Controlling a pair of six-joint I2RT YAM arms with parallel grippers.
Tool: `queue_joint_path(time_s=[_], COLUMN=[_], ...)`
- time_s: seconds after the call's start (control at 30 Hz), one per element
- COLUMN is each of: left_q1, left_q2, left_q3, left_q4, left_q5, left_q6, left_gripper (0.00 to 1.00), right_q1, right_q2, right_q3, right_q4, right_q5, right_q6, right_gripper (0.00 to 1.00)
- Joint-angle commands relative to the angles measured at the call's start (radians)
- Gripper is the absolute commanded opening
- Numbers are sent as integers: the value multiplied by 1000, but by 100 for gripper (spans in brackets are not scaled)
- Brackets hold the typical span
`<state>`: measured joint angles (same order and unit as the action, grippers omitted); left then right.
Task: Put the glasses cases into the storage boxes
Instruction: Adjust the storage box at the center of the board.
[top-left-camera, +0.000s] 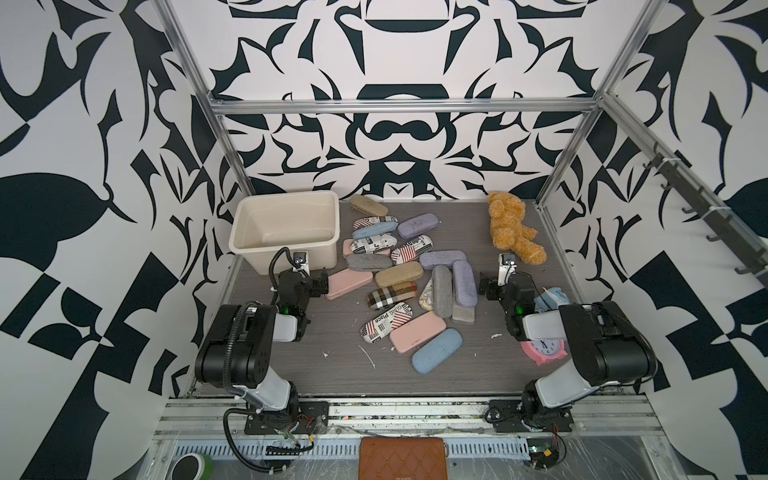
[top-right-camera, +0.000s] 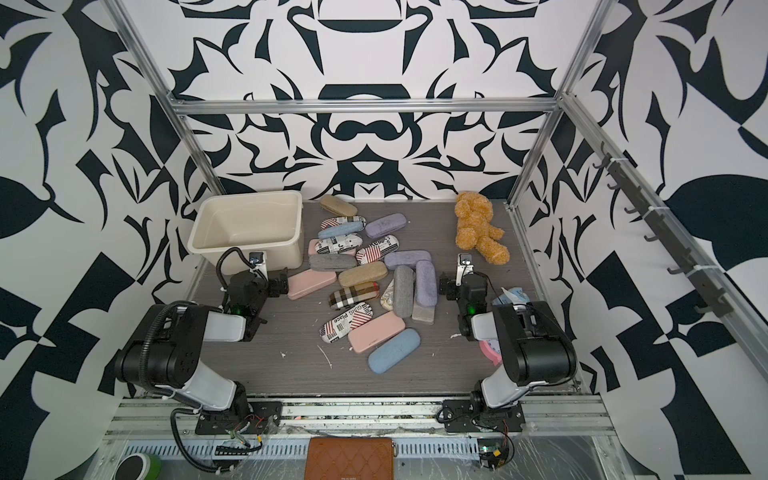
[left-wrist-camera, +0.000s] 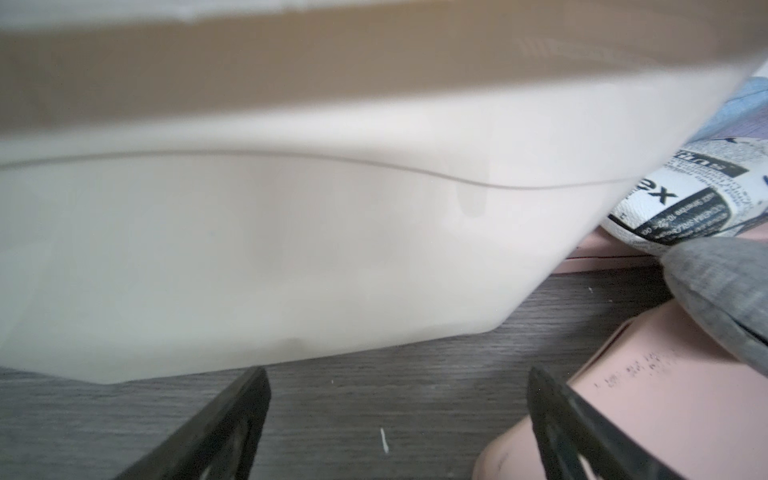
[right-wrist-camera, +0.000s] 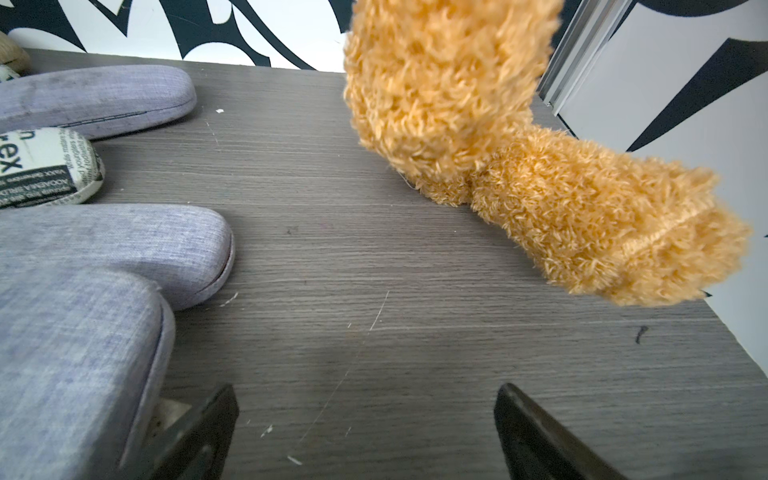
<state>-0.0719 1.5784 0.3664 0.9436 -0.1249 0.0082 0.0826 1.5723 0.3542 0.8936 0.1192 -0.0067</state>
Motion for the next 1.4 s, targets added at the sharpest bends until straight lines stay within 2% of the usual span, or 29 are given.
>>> queue_joint_path(time_s=[0.0, 0.27, 0.37, 0.4, 0.47, 0.57, 0.63, 0.7, 0.73, 0.77, 0.8, 0.83, 0.87, 0.93, 1.03, 1.13, 1.23, 1.27, 1.3, 1.37], left_q1=[1, 3, 1, 2, -1, -23, -28, -25, -21, -12, -11, -8, 4, 44, 64, 126, 254, 280, 284, 284], left_q2=[-13, -13, -55, -109, -266, -520, -645, -703, -716, -730, -746, -768, -780, -739, -620, -529, -437, -402, -372, -327], left_q3=[1, 3, -9, -2, 36, 107, 236, 425, 535, 605, 650, 663, 678, 768, 937, 1046, 1087, 1086, 1090, 1072], left_q4=[-5, -14, -7, -70, -258, -474, -684, -1043, -1225, -1304, -1337, -1344, -1334, -1406, -1592, -1722, -1769, -1769, -1802, -1813], left_q5=[12, 15, -1, 1, 4, 15, -41, -185, -205, -160, -142, -161, -127, -2, 5, 33, 212, 263, 285, 327], left_q6=[4, 4, 9, 5, -6, -40, -195, -419, -494, -441, -422, -448, -428, -381, -379, -483, -620, -666, -694, -767], left_gripper=[99, 99, 99, 99, 99, 99, 99, 99, 99, 99, 99, 99, 99, 99, 96, 92, 87, 83, 77, 75], right_q1=[-1, -1, -1, -1, -1, 20, 37, 32, 26, 19, 7, -2, -3, -3, -3, 0, 4, 5, 6, 10], right_q2=[-15, -14, -30, -58, -139, -227, -284, -314, -322, -336, -349, -359, -358, -332, -296, -302, -310, -311, -310, -306], right_q3=[-1, 1, 10, 33, 164, 313, 433, 550, 587, 588, 561, 524, 514, 537, 571, 558, 548, 544, 541, 533], right_q4=[24, 25, 5, -60, -365, -609, -792, -997, -1064, -1083, -1052, -985, -964, -998, -1060, -1073, -1093, -1096, -1093, -1082], right_q5=[0, -11, 51, 63, 65, 116, 158, 152, 152, 139, 64, -31, -86, -178, -268, -297, -279, -271, -268, -268], right_q6=[-4, -7, 13, 20, 29, 28, 134, 345, 439, 536, 575, 597, 604, 600, 575, 558, 535, 533, 534, 533], right_gripper=[100, 100, 100, 100, 100, 100, 100, 100, 100, 99, 98, 88, 79, 68, 65, 67, 72, 73, 73, 74])
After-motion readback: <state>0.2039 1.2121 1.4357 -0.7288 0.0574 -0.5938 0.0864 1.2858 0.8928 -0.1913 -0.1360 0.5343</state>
